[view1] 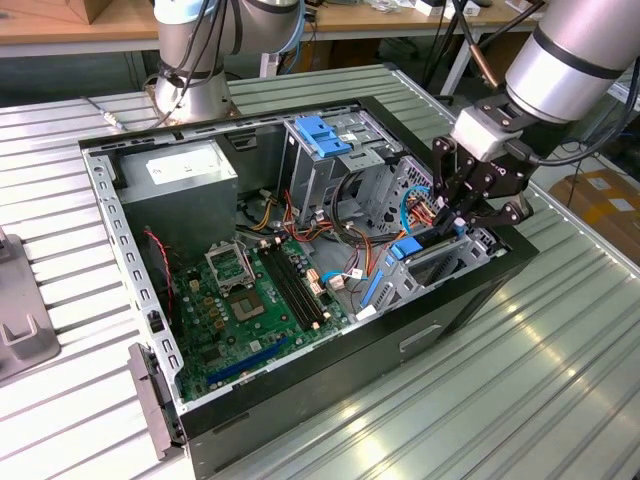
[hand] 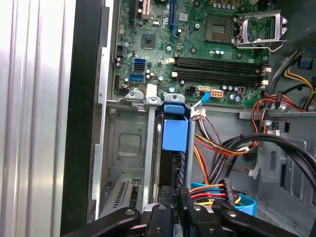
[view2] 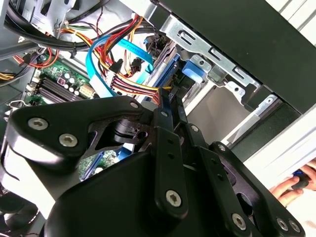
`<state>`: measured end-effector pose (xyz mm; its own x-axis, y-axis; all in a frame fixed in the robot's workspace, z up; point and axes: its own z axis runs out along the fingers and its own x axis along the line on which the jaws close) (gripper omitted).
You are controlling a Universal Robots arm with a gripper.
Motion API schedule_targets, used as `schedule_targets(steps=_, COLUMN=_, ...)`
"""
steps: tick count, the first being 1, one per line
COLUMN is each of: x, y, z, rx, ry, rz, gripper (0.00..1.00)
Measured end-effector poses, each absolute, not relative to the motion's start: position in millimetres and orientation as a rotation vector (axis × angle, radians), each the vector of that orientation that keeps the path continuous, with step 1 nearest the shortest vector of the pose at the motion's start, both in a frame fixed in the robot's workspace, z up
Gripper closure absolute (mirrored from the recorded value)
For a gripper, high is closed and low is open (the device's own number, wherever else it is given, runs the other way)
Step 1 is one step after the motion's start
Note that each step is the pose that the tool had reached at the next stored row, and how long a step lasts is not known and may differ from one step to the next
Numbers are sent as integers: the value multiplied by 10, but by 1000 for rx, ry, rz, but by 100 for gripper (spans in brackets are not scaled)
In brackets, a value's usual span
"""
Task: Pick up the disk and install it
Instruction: 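Insert the first disk wire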
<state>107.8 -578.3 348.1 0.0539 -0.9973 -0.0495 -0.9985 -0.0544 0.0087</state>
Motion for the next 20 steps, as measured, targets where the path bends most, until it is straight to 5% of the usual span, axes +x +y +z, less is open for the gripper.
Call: schedule_targets(steps=20, x=1071, y=-5755, z=3453, rx=-2225, ry=2176, rz=64, gripper=82)
